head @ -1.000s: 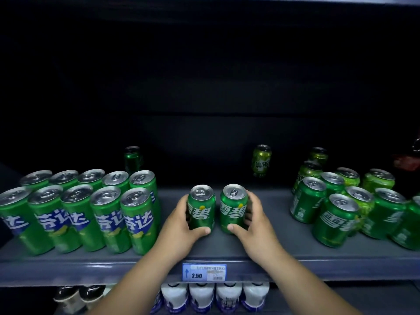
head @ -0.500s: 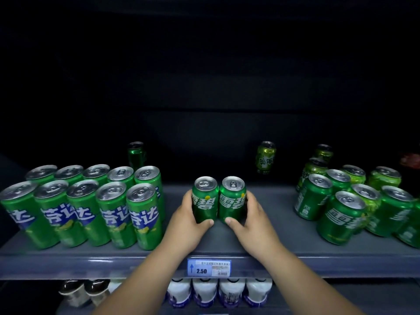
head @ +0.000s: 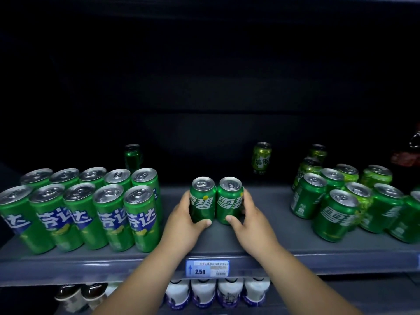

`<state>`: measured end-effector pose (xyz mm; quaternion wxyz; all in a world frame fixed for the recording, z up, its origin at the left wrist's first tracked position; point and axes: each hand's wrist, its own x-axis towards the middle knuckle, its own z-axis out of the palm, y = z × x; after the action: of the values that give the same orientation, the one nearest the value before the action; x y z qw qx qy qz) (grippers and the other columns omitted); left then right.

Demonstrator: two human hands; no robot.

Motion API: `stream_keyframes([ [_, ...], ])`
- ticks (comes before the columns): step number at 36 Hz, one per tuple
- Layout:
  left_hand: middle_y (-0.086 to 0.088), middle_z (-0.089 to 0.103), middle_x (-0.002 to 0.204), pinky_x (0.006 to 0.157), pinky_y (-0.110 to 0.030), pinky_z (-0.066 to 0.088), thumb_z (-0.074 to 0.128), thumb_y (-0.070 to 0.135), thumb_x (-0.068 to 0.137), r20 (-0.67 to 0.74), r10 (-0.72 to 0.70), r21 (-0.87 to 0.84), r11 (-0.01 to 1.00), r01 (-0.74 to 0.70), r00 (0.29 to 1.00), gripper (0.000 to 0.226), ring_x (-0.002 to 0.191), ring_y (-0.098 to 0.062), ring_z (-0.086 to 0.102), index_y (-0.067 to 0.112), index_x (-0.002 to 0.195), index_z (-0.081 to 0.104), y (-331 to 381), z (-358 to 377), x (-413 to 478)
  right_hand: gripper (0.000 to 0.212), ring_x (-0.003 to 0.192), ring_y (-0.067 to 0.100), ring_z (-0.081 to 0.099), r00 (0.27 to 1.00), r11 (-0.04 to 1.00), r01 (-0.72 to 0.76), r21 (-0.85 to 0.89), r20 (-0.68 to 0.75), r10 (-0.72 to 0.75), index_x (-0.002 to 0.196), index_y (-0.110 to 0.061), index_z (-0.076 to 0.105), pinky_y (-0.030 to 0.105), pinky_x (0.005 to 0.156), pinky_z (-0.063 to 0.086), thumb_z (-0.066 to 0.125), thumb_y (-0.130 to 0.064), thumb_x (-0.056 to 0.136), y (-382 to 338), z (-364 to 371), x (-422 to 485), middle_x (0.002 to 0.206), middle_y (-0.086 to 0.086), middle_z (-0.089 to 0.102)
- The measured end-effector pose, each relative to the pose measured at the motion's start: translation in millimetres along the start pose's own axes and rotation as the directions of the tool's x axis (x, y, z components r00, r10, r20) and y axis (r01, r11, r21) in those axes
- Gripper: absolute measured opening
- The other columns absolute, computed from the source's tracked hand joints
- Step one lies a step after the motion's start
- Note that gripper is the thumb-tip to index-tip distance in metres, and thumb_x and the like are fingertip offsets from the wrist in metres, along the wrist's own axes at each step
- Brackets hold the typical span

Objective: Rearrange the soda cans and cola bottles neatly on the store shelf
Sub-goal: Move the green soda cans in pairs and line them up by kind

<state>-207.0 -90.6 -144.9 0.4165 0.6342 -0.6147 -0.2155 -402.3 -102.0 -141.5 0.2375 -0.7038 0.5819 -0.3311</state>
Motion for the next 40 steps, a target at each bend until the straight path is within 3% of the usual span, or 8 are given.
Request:
stream_keyframes([
  [4,0.003,0.044,0.142,0.111,-0.039,0.037,0.089,0.032,0.066,-0.144,0.071,0.076,0.995,-0.061,0.987,0.108,0.131,-0.017,0.041,0.029,0.152,0.024,5.6,-4.1,-7.5,0.097,0.139,0.011,0.042,1.0,1.0,0.005,0.017,-0.021,-0.005,0.156,-0.04,0.006,0.032,0.11,0.042,0.072,-0.041,0.086,-0.3,-2.4,-3.1,0.155,-0.009,0.04],
  [8,0.0,0.042,0.143,0.113,-0.042,0.032,0.086,0.032,0.07,-0.239,0.22,0.148,0.971,-0.188,0.946,0.096,0.134,-0.02,0.034,0.027,0.149,0.031,25.3,-3.5,-16.2,0.092,0.147,0.008,0.028,0.997,0.998,0.014,0.067,-0.076,-0.009,0.156,-0.04,0.011,0.028,0.116,0.032,0.072,-0.04,0.088,-1.3,-15.9,-16.3,0.163,-0.01,0.024],
  [14,-0.01,0.029,0.152,0.116,-0.052,0.024,0.085,0.031,0.069,-0.279,0.268,0.186,0.957,-0.222,0.922,0.086,0.145,-0.03,0.017,0.026,0.142,0.04,64.2,19.9,-24.7,0.077,0.142,-0.001,0.029,0.986,0.997,0.034,0.067,-0.166,-0.022,0.152,-0.044,0.023,0.027,0.116,0.03,0.069,-0.04,0.089,11.0,-62.9,-54.2,0.156,-0.02,0.028],
  [20,0.002,0.033,0.15,0.115,-0.036,0.017,0.084,0.032,0.072,-0.158,0.404,0.121,0.914,-0.388,0.901,0.084,0.143,-0.019,0.021,0.032,0.143,0.038,112.2,69.5,-34.1,0.061,0.127,-0.012,0.038,0.948,0.994,0.025,0.109,-0.319,0.011,0.136,-0.052,0.034,0.019,0.104,0.036,0.069,-0.034,0.089,52.3,-114.9,-81.6,0.135,-0.031,0.039],
  [23,0.02,0.028,0.142,0.111,-0.026,0.024,0.08,0.035,0.078,-0.008,0.391,-0.001,0.92,-0.391,0.92,0.083,0.135,-0.002,0.026,0.039,0.145,0.032,136.2,98.1,-40.0,0.058,0.124,-0.01,0.041,0.922,0.989,0.01,0.15,-0.384,0.049,0.13,-0.05,0.037,0.02,0.1,0.039,0.071,-0.029,0.089,77.9,-137.0,-88.4,0.13,-0.032,0.039],
  [28,0.021,0.036,0.14,0.104,-0.023,0.036,0.08,0.036,0.077,0.131,0.339,-0.106,0.939,-0.327,0.932,0.082,0.127,0.004,0.036,0.045,0.143,0.03,169.9,148.0,-45.5,0.057,0.121,-0.003,0.046,0.913,0.979,-0.037,0.199,-0.393,0.115,0.127,-0.052,0.039,0.022,0.095,0.042,0.072,-0.029,0.088,113.5,-173.1,-97.6,0.128,-0.028,0.041],
  [33,0.015,0.044,0.134,0.104,-0.036,0.045,0.082,0.033,0.073,0.15,0.217,-0.183,0.965,-0.189,0.965,0.082,0.124,-0.005,0.047,0.041,0.14,0.035,188.3,191.8,-41.1,0.056,0.122,-0.001,0.045,0.923,0.978,-0.059,0.199,-0.363,0.13,0.127,-0.052,0.038,0.027,0.098,0.043,0.072,-0.031,0.089,142.0,-202.6,-98.2,0.125,-0.039,0.036],
  [40,0.01,0.046,0.121,0.091,-0.022,0.038,0.085,0.039,0.068,0.041,0.1,-0.13,0.987,-0.094,0.994,0.075,0.108,-0.005,0.049,0.032,0.132,0.046,205.9,220.0,-40.9,0.055,0.122,0.004,0.046,0.922,0.975,-0.04,0.218,-0.369,0.12,0.124,-0.054,0.039,0.03,0.098,0.044,0.072,-0.028,0.089,175.8,-234.9,-93.7,0.125,-0.03,0.04],
])
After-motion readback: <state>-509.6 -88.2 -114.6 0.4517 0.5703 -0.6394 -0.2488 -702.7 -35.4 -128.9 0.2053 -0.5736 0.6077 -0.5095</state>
